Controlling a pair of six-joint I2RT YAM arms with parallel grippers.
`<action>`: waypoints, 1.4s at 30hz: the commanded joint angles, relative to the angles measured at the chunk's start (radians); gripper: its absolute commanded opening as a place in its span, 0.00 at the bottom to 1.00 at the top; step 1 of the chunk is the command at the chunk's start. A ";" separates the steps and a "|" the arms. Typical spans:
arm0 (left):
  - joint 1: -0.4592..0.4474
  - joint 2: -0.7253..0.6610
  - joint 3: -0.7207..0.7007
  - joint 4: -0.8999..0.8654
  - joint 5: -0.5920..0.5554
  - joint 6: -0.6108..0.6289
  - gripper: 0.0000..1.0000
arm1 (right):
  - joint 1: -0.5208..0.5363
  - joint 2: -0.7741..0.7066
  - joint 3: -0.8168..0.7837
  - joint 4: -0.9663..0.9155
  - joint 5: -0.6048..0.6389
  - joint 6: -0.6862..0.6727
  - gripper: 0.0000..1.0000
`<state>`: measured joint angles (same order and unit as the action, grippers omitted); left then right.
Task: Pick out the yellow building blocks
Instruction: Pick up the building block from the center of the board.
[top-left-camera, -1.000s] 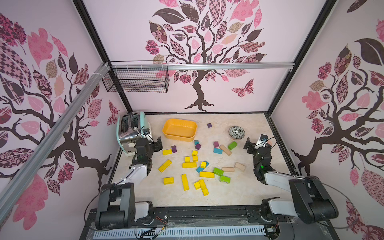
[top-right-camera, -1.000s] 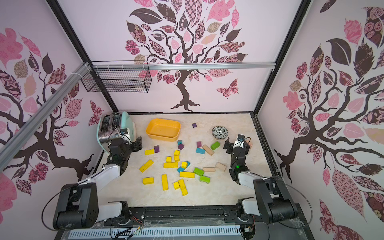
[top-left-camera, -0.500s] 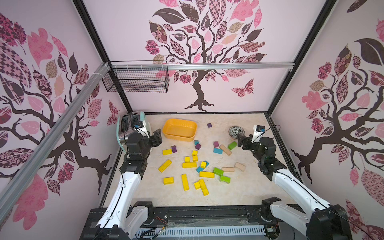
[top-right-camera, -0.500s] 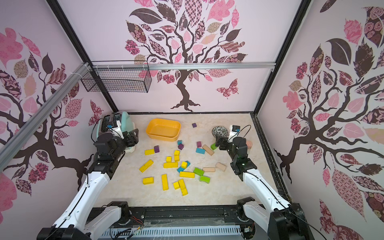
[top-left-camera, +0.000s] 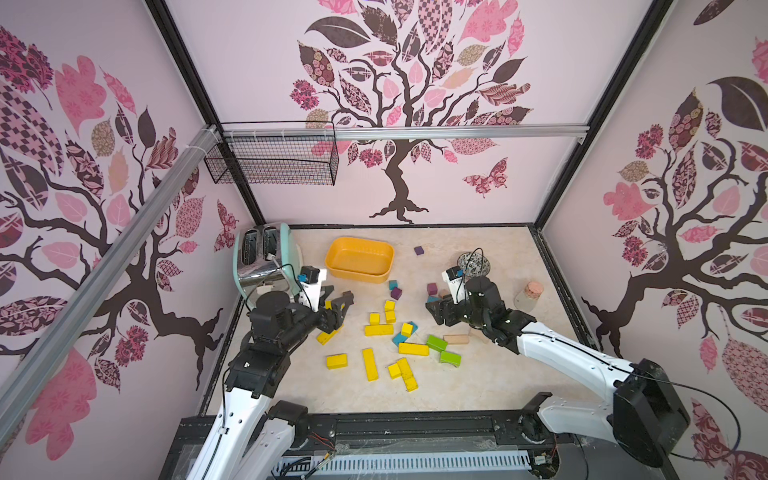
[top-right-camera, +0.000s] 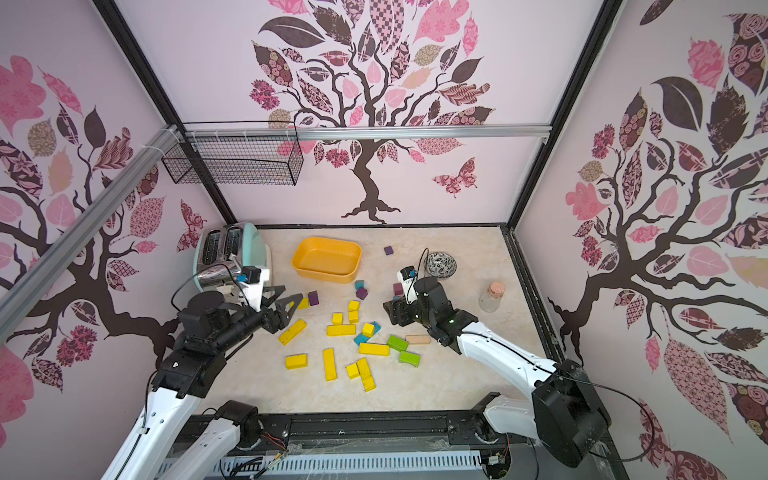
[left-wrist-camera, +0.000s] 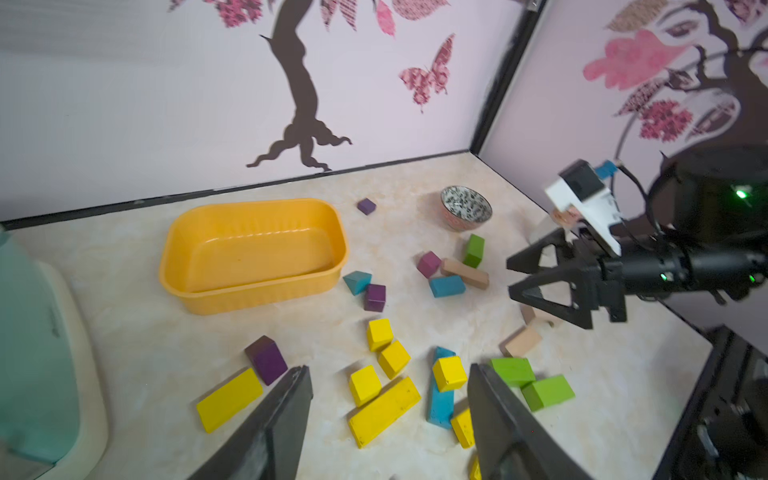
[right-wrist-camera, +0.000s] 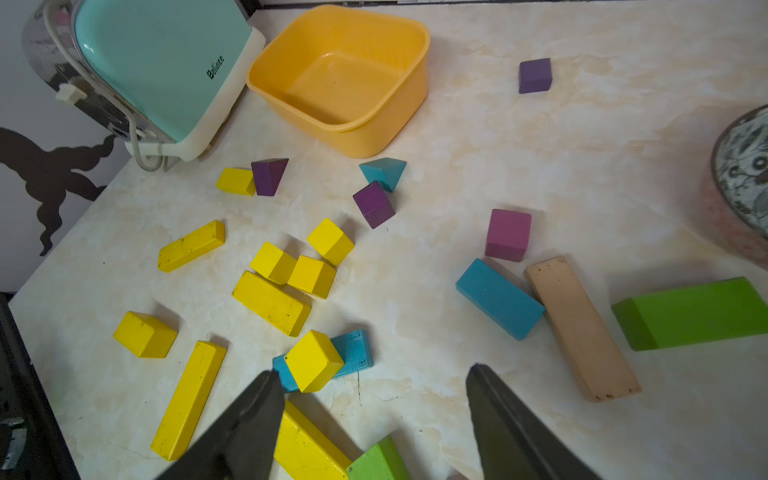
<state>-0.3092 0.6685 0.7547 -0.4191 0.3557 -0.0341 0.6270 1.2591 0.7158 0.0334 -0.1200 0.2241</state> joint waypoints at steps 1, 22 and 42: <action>-0.059 0.010 -0.002 -0.080 -0.039 0.114 0.66 | 0.059 0.059 0.040 0.023 0.048 0.006 0.77; -0.082 -0.035 -0.093 -0.151 0.068 0.104 0.97 | 0.170 0.186 0.124 -0.112 0.071 -0.010 0.79; -0.082 -0.044 -0.116 -0.152 -0.024 0.099 0.97 | 0.171 0.239 0.172 -0.239 0.059 -0.074 0.78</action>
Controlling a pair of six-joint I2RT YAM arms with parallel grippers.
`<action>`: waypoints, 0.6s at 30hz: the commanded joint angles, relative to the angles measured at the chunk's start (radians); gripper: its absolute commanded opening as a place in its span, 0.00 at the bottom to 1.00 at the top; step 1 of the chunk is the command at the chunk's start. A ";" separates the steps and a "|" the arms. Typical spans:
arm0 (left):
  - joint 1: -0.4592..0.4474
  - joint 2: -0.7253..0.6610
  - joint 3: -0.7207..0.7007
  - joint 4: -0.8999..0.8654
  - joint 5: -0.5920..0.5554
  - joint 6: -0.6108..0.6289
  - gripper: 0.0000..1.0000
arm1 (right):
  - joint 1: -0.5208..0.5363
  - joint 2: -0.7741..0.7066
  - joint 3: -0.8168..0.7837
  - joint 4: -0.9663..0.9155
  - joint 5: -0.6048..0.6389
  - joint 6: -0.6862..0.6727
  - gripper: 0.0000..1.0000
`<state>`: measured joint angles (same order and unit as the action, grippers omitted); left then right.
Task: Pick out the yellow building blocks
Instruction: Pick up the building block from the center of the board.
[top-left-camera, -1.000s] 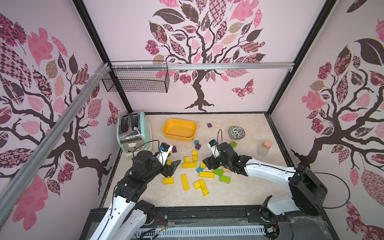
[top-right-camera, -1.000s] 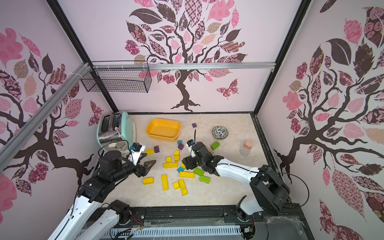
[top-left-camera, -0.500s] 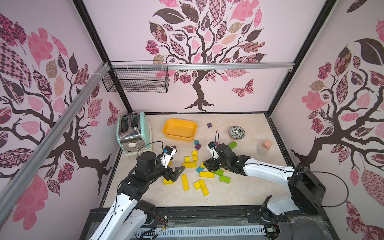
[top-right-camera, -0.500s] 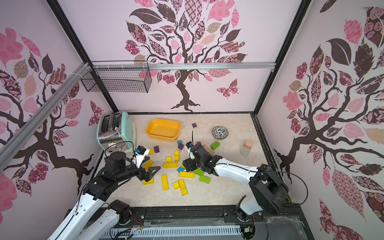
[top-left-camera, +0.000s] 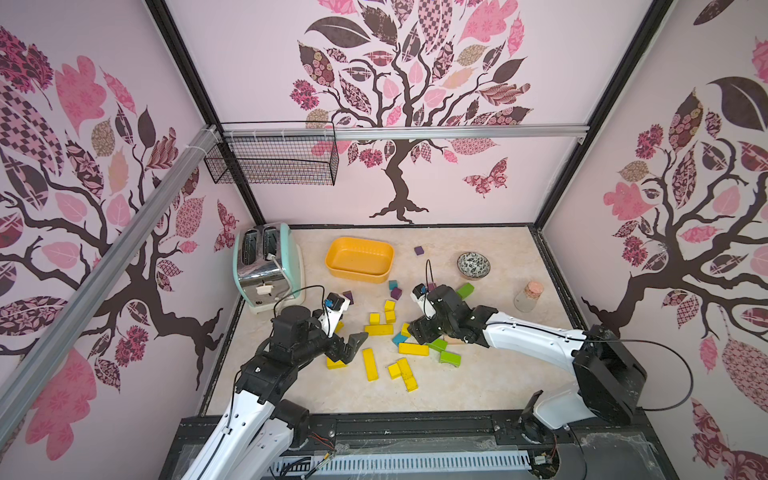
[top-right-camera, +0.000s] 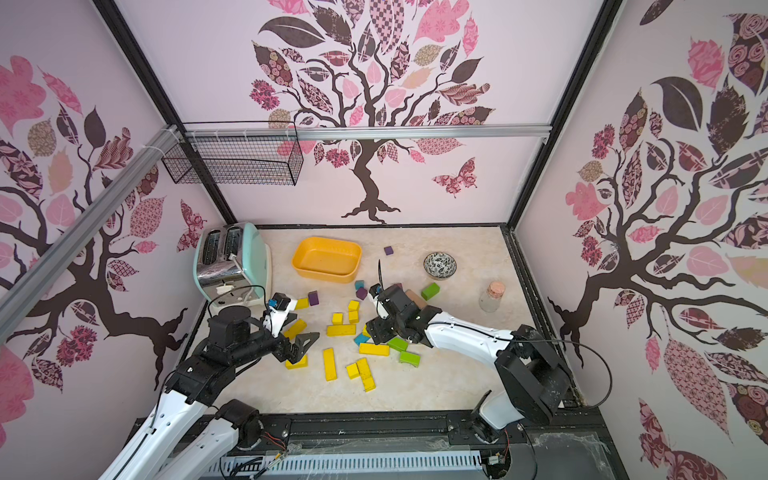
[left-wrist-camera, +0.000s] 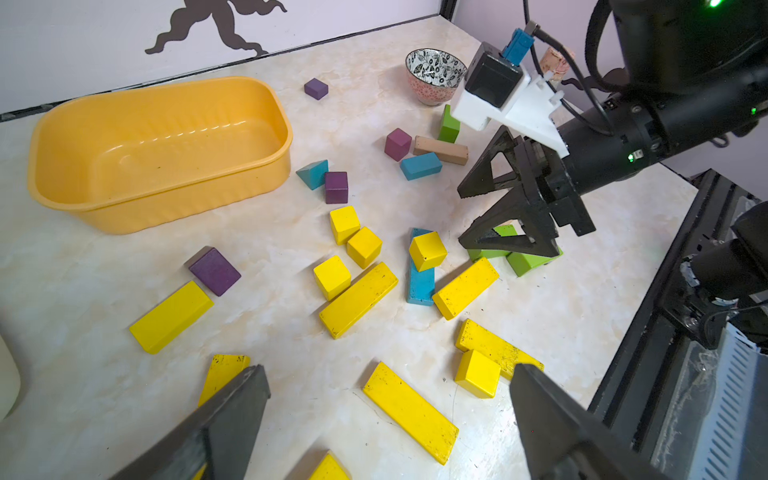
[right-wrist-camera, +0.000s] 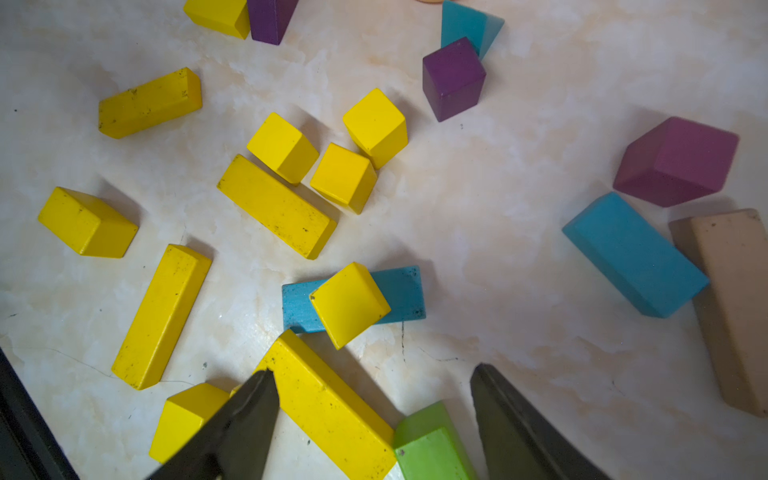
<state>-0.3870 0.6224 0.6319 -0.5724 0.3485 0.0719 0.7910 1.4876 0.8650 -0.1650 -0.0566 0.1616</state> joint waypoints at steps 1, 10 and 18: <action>-0.004 0.004 0.007 0.000 -0.017 -0.005 0.97 | 0.007 0.013 0.023 -0.041 -0.007 -0.012 0.78; -0.004 0.019 0.015 -0.012 -0.008 0.004 0.97 | 0.008 0.022 0.014 -0.048 -0.019 -0.006 0.78; -0.004 0.016 0.013 -0.025 -0.123 -0.008 0.97 | 0.007 0.029 0.010 -0.053 -0.020 -0.006 0.78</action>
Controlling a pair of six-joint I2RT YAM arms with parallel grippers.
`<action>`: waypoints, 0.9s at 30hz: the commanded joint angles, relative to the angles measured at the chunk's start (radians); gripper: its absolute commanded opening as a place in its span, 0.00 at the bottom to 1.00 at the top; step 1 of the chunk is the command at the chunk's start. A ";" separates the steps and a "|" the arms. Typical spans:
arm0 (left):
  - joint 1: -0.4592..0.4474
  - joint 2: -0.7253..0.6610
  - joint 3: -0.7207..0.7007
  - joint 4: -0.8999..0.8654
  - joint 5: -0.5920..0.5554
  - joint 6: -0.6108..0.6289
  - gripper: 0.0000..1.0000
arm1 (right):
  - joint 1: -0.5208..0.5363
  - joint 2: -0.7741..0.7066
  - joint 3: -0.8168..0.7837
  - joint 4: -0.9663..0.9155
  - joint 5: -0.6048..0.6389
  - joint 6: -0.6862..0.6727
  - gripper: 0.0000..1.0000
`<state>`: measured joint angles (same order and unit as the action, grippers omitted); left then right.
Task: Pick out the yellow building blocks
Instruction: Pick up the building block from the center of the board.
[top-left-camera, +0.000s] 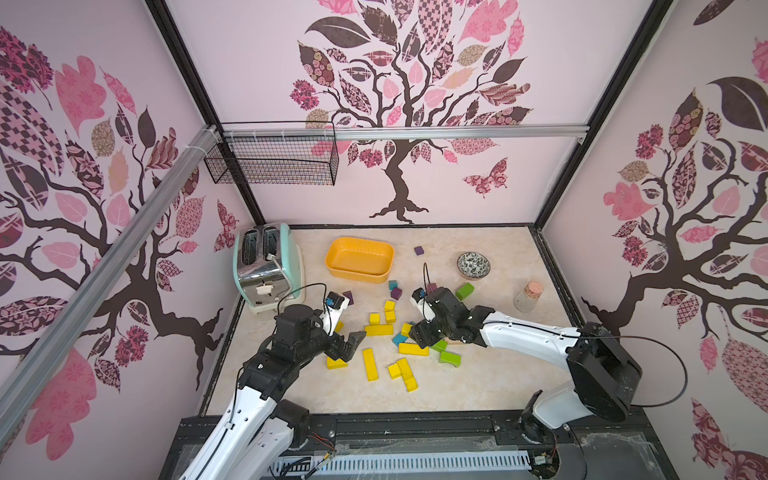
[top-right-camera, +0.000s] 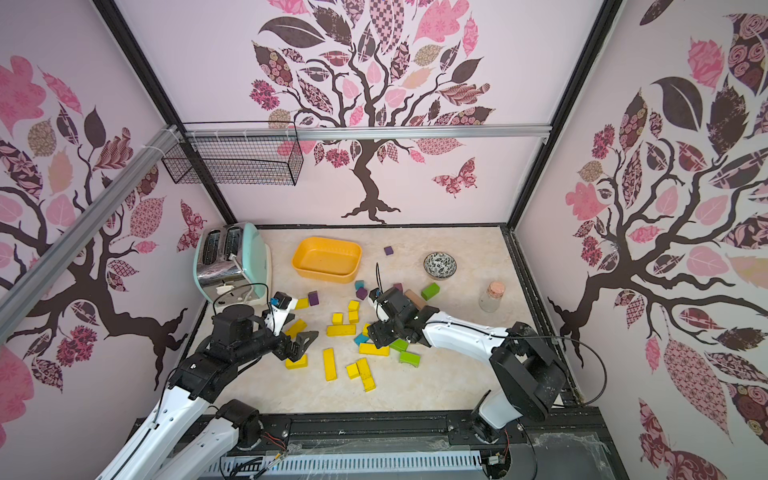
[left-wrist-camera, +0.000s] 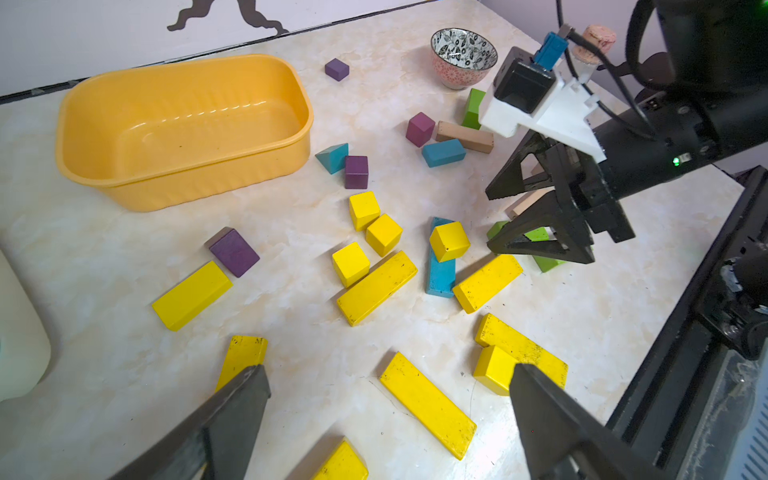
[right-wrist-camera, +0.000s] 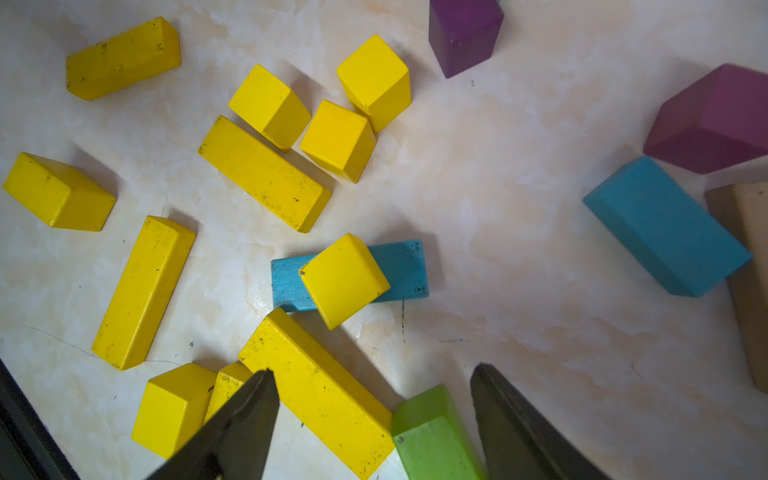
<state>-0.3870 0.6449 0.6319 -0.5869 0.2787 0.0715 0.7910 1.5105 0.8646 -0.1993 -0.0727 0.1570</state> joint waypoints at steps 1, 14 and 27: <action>-0.004 -0.009 0.012 -0.014 -0.064 -0.011 0.97 | 0.007 0.012 0.018 -0.027 -0.002 0.002 0.76; -0.004 0.043 0.040 -0.027 -0.055 -0.039 0.97 | 0.009 0.065 0.062 -0.068 0.027 0.015 0.75; -0.003 0.044 0.038 -0.029 -0.103 -0.033 0.97 | 0.024 0.160 0.146 -0.031 0.029 -0.012 0.74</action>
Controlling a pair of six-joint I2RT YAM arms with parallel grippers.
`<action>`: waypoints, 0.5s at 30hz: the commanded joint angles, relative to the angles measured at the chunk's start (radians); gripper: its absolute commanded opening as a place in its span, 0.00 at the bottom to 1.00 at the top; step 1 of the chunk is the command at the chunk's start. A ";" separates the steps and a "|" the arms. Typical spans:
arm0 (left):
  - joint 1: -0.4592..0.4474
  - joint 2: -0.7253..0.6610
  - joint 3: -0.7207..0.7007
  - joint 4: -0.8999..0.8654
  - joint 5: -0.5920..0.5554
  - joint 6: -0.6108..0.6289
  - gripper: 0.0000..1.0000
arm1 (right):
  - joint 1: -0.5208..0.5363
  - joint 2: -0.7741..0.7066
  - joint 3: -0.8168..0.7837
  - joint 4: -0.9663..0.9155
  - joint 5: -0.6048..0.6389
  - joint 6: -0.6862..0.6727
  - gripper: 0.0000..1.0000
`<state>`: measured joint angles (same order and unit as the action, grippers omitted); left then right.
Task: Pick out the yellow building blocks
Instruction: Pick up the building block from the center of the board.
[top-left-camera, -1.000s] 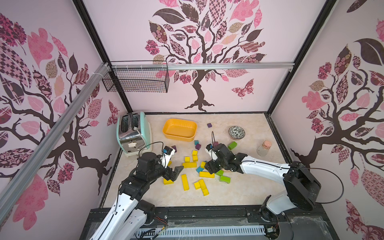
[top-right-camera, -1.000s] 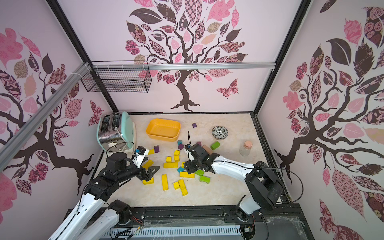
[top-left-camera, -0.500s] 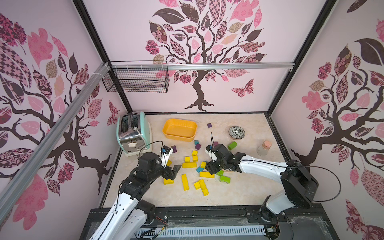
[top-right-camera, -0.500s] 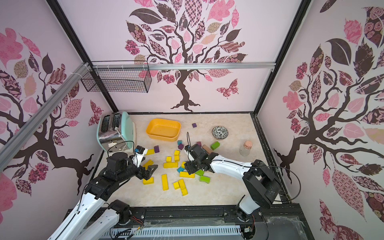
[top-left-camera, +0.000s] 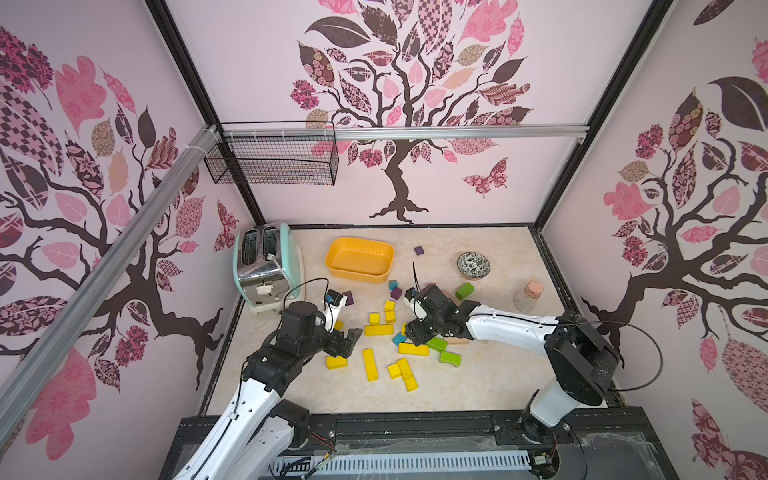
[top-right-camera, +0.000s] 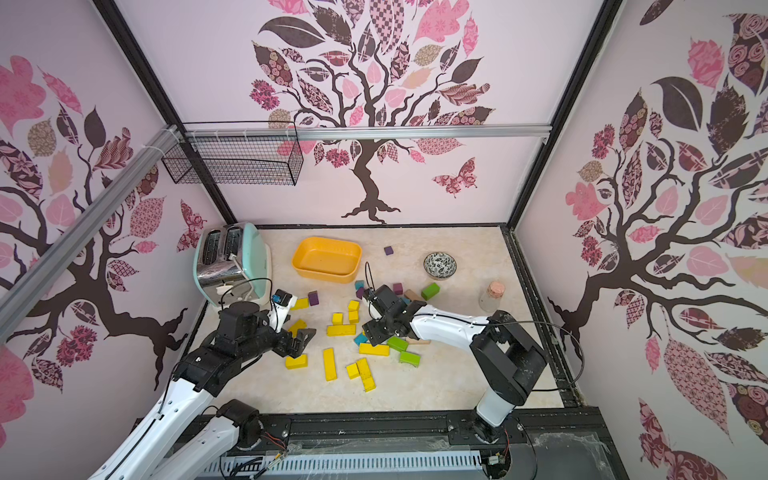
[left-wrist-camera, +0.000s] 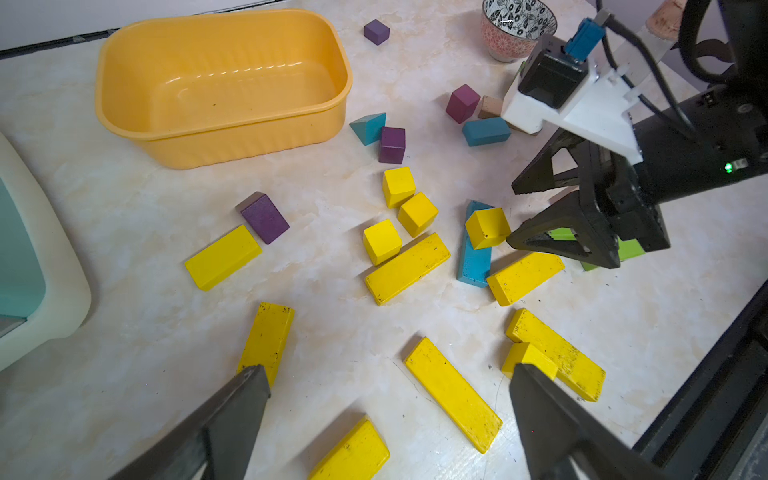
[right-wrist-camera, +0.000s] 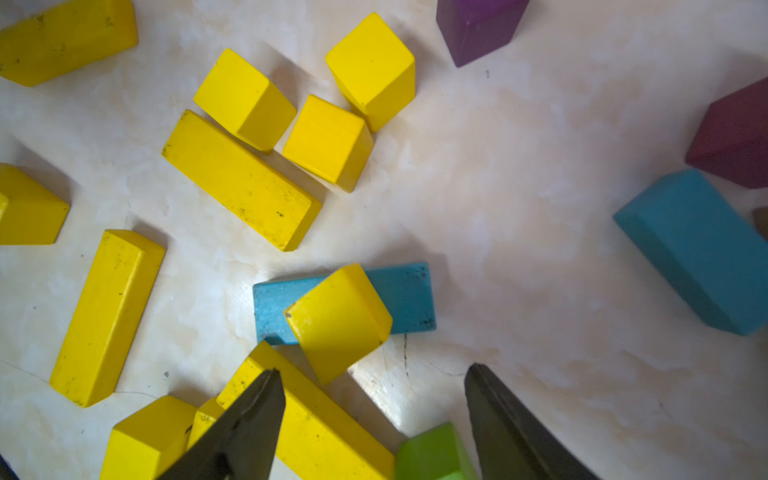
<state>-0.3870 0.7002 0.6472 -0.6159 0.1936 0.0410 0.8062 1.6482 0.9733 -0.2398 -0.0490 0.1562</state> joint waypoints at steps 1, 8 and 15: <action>-0.003 -0.015 0.020 -0.001 -0.027 -0.001 0.97 | 0.010 0.034 0.048 0.007 0.009 -0.011 0.74; -0.003 -0.023 0.011 0.010 -0.058 -0.021 0.97 | 0.023 0.082 0.075 0.006 0.033 -0.021 0.73; -0.003 -0.046 0.007 0.013 -0.046 -0.016 0.97 | 0.034 0.119 0.100 -0.011 0.046 -0.026 0.67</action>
<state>-0.3870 0.6647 0.6472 -0.6151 0.1432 0.0257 0.8314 1.7527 1.0298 -0.2272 -0.0246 0.1444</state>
